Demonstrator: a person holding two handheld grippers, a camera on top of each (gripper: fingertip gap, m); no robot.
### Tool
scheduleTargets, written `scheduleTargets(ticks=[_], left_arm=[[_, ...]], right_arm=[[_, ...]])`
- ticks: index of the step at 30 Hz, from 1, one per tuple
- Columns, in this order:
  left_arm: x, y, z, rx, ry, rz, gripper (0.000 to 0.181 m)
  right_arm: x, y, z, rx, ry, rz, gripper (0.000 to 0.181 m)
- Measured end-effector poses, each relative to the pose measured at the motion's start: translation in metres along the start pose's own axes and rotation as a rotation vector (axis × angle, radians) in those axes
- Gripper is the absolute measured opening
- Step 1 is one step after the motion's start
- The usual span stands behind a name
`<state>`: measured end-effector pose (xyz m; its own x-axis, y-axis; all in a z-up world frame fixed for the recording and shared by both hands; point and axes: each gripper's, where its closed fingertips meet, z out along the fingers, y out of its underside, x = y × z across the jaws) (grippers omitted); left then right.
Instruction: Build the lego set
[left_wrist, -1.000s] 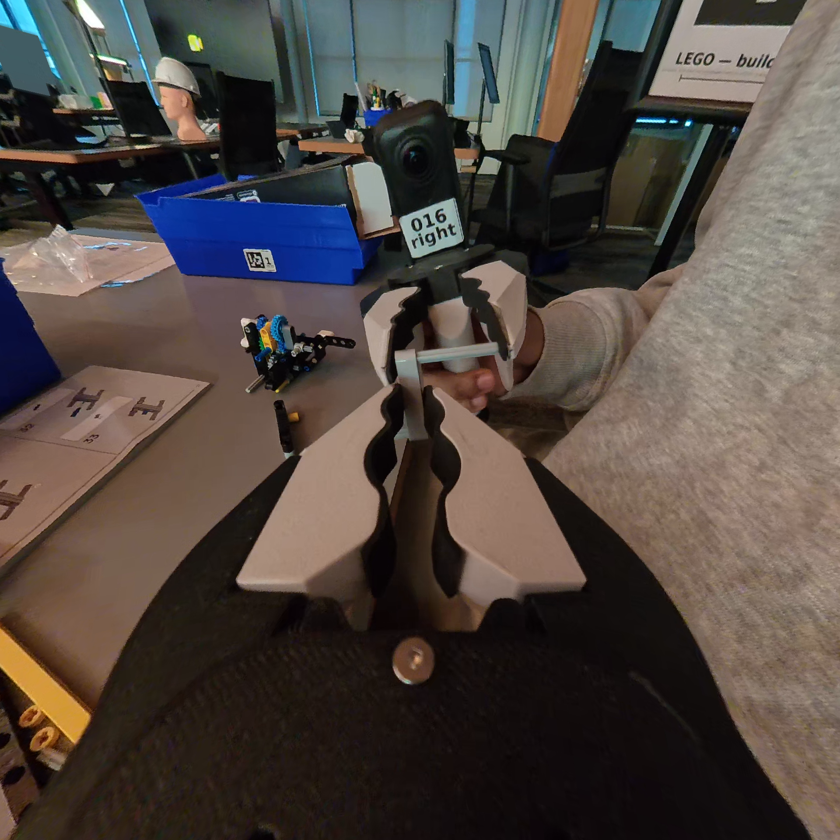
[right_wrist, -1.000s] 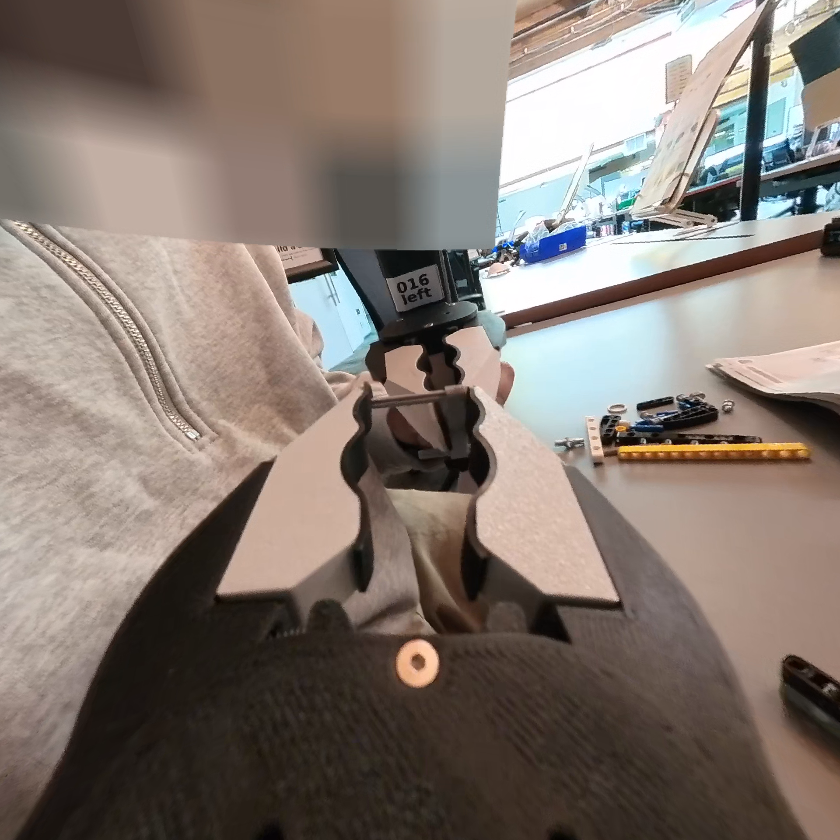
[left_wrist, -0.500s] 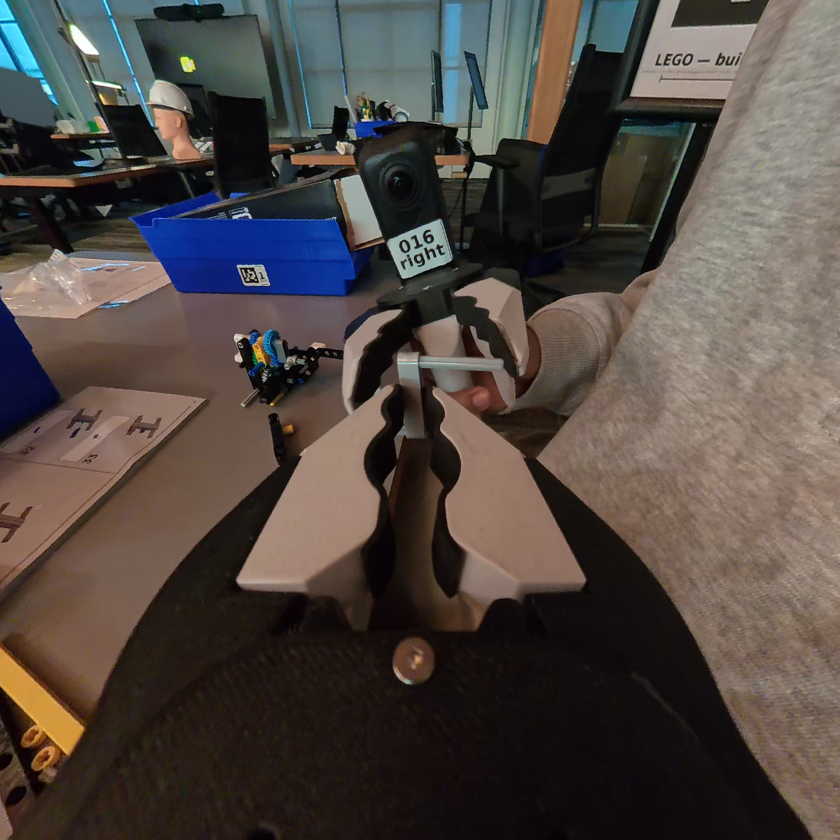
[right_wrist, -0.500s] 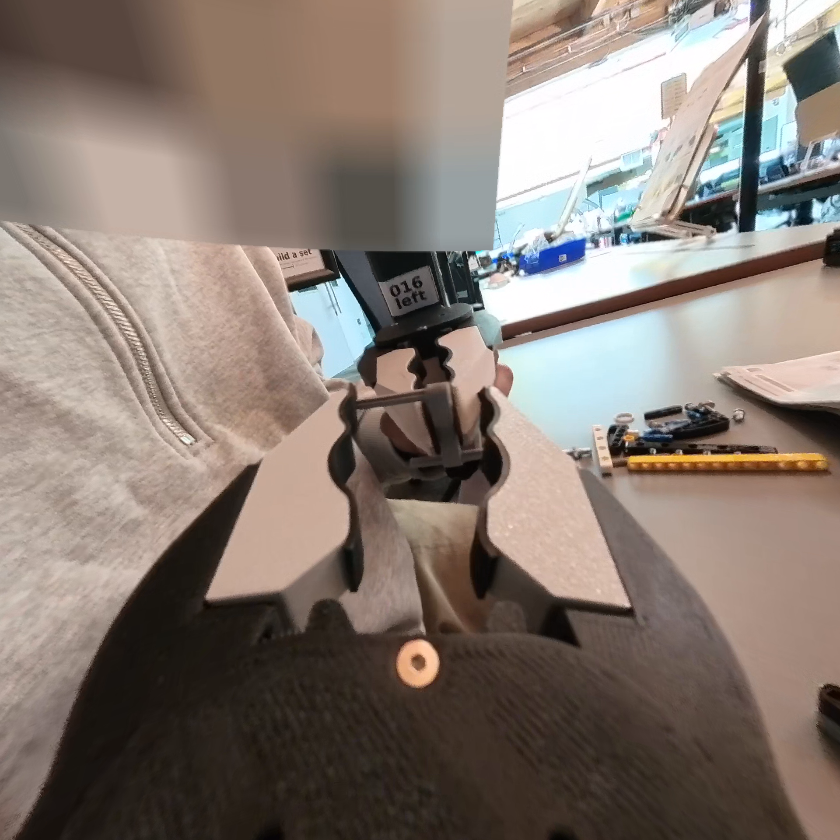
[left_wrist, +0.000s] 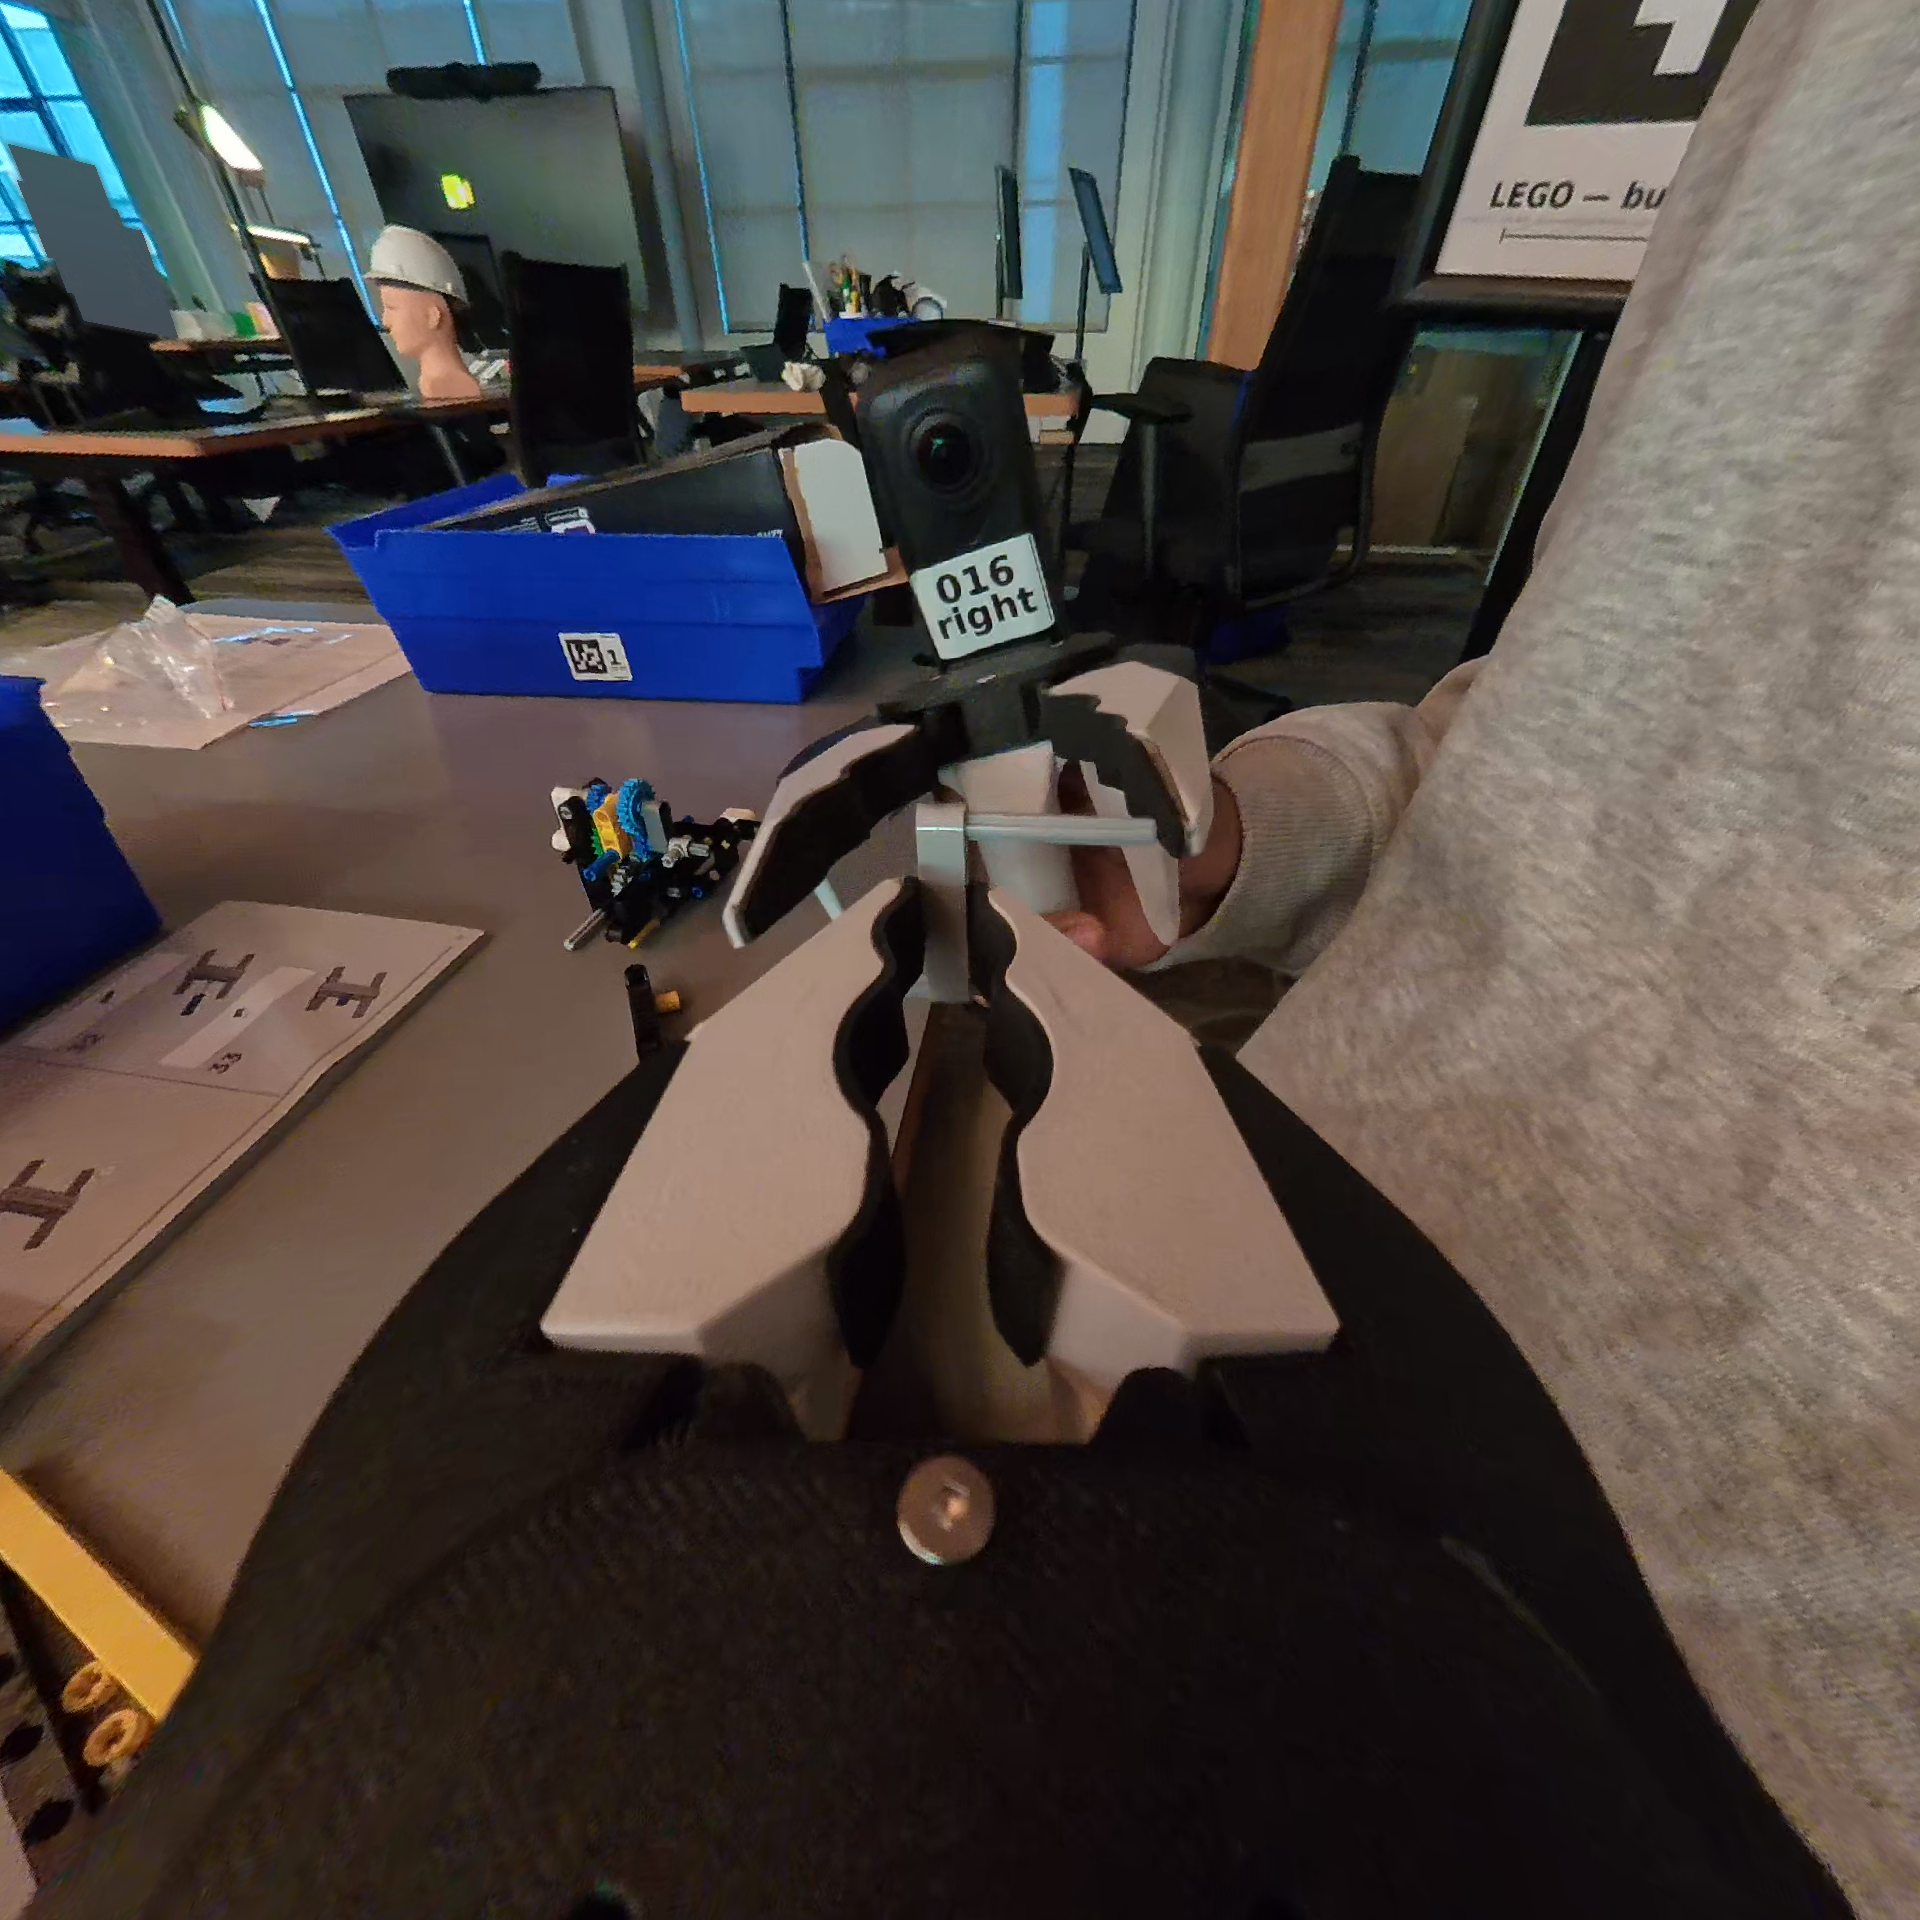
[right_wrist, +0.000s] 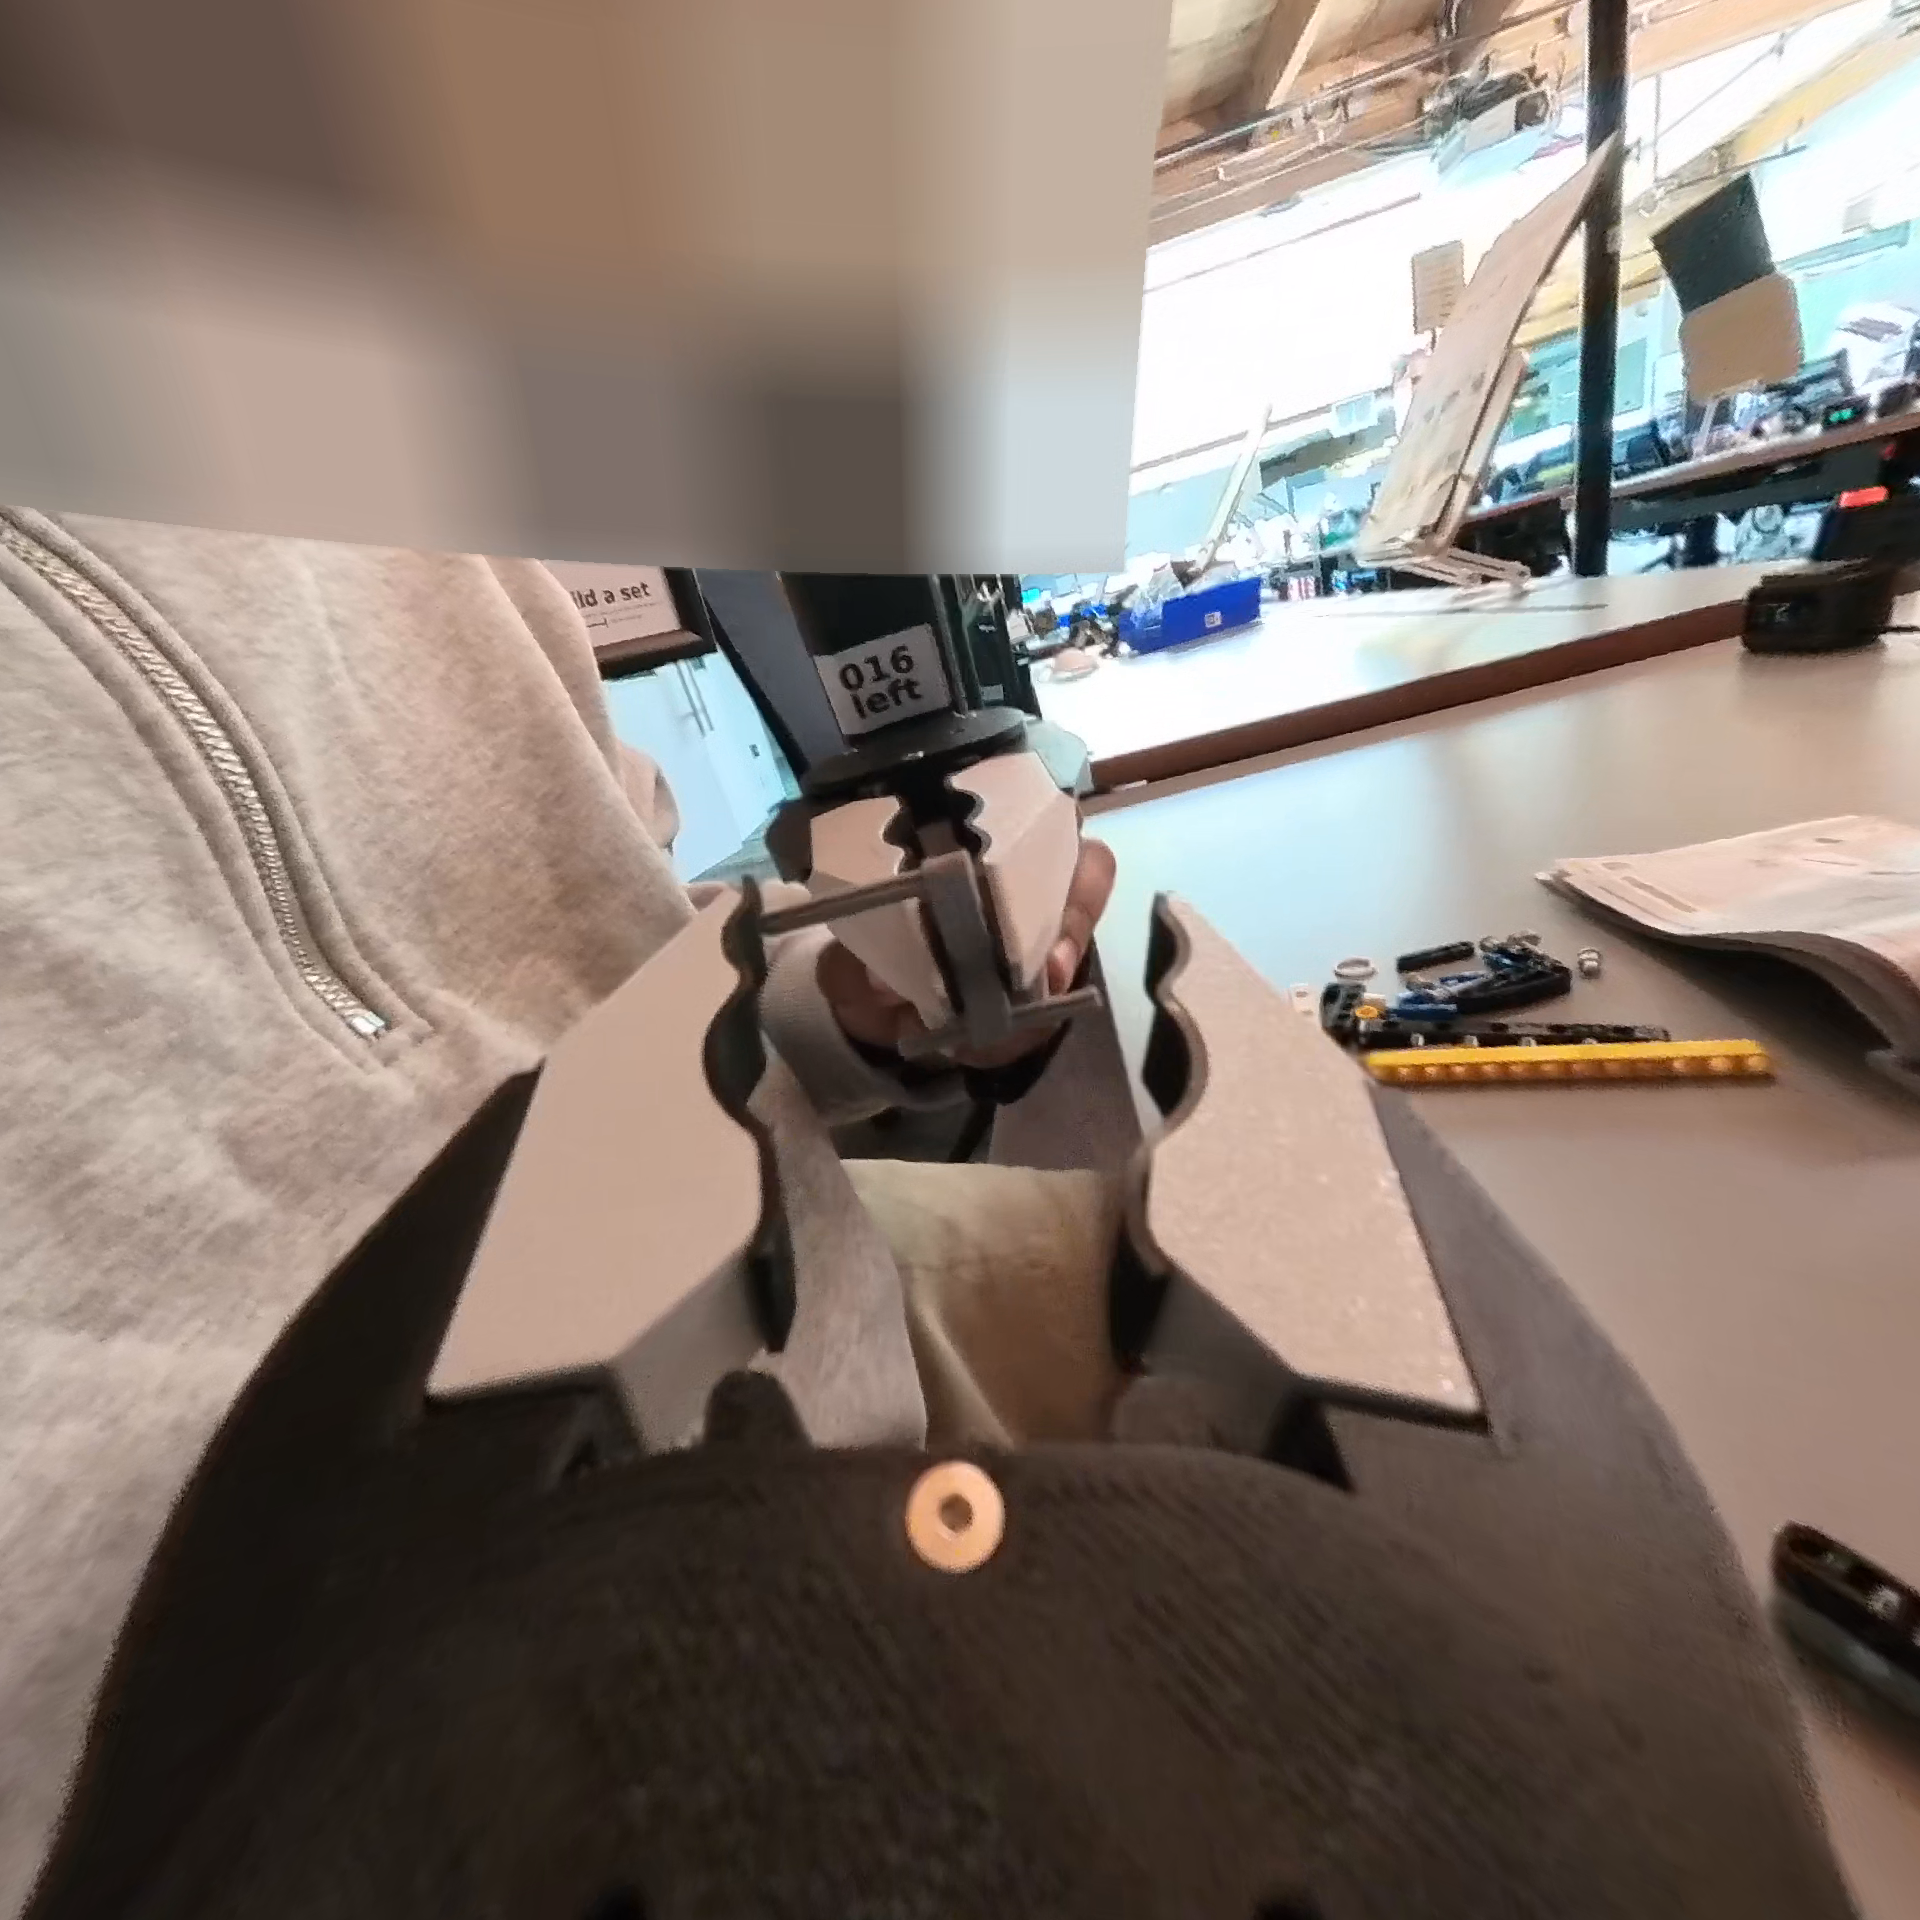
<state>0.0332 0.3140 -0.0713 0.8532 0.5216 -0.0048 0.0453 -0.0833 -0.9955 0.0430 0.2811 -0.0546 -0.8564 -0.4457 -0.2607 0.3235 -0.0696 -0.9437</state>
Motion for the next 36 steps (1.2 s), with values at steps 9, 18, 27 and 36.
scheduleTargets(ticks=[9,18,27,36], left_arm=[[-0.0039,-0.0016,-0.0038,0.016,-0.01,-0.016,0.004],[-0.0013,-0.0024,-0.0022,0.017,-0.004,-0.026,0.004],[-0.0013,0.0004,-0.0007,-0.001,-0.015,-0.02,0.004],[-0.002,0.0032,0.0,-0.017,-0.01,-0.026,0.004]], right_arm=[[-0.0065,0.0008,-0.0005,-0.017,-0.024,-0.029,0.053],[-0.0084,0.0016,-0.0007,-0.018,-0.039,-0.001,0.054],[-0.0068,0.0043,-0.002,-0.041,-0.033,0.016,0.053],[-0.0048,0.0059,-0.0027,-0.053,-0.03,0.068,0.053]])
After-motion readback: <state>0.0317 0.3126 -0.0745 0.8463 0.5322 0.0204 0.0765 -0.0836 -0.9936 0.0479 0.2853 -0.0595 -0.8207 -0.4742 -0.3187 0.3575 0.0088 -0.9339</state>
